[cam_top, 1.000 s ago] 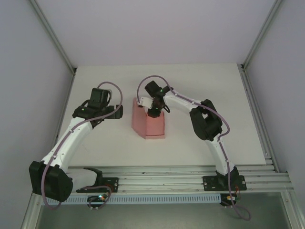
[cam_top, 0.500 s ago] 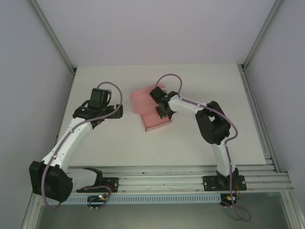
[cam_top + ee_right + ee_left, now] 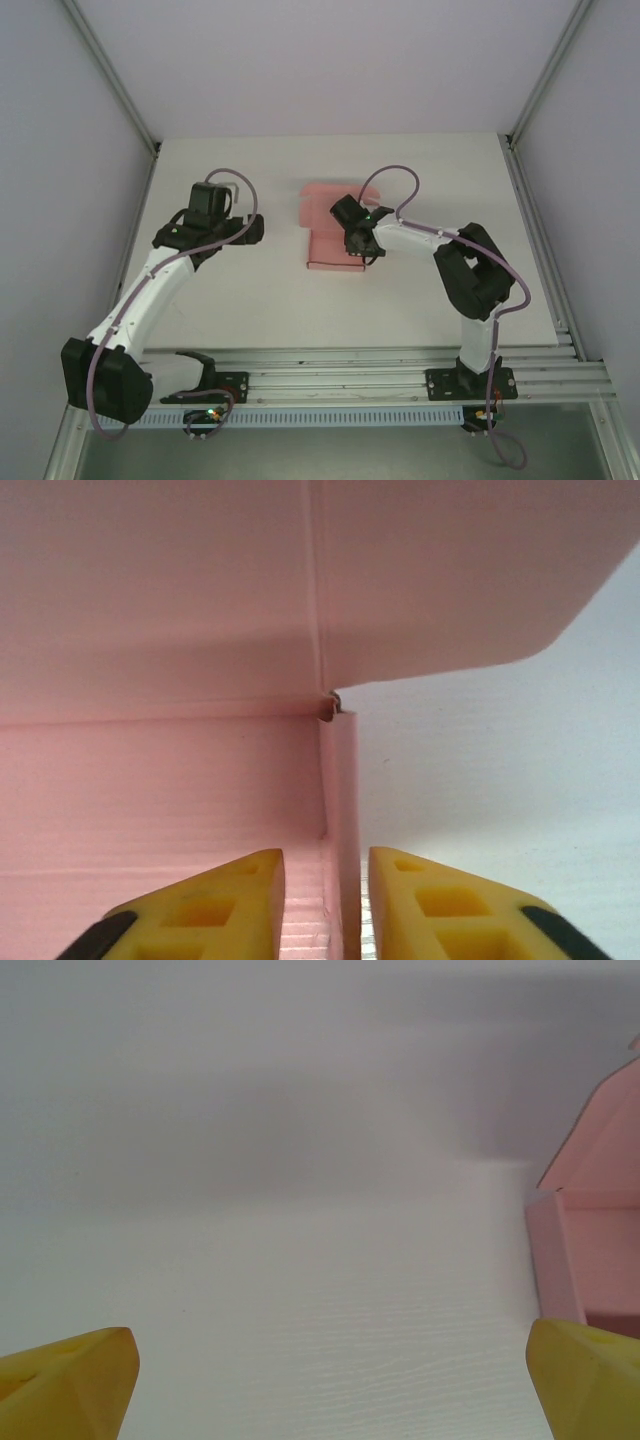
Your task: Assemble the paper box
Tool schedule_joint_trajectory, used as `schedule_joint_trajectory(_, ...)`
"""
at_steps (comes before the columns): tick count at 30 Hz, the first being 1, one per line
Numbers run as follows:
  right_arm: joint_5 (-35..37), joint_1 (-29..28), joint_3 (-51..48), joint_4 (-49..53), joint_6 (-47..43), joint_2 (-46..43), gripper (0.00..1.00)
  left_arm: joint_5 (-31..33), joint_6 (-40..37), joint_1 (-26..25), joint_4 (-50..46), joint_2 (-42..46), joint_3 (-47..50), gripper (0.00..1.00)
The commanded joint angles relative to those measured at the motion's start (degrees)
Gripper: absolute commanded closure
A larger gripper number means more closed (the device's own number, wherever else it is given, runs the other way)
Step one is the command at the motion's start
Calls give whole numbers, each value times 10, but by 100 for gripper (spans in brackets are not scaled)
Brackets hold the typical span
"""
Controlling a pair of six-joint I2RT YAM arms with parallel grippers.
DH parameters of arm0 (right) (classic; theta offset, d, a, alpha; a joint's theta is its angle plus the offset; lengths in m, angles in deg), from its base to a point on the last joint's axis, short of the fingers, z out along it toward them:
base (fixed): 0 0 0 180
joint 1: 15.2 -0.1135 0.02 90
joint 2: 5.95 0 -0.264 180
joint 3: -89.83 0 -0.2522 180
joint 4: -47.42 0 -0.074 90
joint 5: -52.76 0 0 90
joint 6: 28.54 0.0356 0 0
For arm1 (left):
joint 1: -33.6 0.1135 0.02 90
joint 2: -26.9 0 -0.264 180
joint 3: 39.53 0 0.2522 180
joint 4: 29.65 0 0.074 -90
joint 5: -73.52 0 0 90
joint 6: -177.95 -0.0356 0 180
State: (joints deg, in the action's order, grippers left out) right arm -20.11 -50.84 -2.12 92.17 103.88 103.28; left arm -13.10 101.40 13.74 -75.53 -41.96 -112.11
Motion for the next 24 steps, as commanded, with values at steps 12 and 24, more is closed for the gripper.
schedule_joint_trajectory(12, -29, 59, -81, -164, -242, -168, 0, -185, -66, -22, 84, -142, -68, 0)
schedule_joint_trajectory(24, -209, 143, 25, -144, -455, -81, 5, -289, -179, -19, 26, -345, -253, 4)
